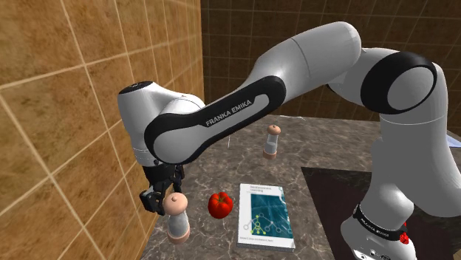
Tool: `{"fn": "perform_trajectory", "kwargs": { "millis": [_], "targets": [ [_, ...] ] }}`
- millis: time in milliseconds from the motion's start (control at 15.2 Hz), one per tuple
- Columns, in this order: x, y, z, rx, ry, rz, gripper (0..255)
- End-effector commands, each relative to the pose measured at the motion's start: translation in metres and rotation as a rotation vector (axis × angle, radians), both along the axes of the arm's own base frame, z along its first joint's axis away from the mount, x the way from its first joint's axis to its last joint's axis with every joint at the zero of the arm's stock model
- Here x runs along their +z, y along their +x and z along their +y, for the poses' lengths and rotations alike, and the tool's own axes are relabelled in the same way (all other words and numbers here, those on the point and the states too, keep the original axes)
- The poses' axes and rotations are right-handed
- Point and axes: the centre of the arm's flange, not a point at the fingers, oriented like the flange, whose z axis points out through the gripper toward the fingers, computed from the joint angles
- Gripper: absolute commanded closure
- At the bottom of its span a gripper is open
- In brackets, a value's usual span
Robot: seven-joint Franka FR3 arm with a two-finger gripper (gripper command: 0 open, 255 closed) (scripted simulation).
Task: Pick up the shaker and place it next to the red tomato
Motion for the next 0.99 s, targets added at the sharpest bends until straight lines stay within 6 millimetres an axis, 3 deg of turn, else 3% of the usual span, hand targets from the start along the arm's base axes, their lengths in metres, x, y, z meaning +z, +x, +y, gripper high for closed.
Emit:
{"fn": "perform_trajectory", "kwargs": {
  "millis": [0, 264, 330, 660, 924],
  "targets": [
    [0.0, 0.0, 0.0, 0.0, 0.0, 0.0, 255],
    [0.0, 0.0, 0.0, 0.0, 0.0, 0.0, 255],
    [0.0, 0.0, 0.0, 0.0, 0.0, 0.0, 0],
    [0.0, 0.0, 0.0, 0.0, 0.0, 0.0, 0],
    [0.05, 0.004, 0.001, 0.0, 0.0, 0.0, 0]
  ]
}}
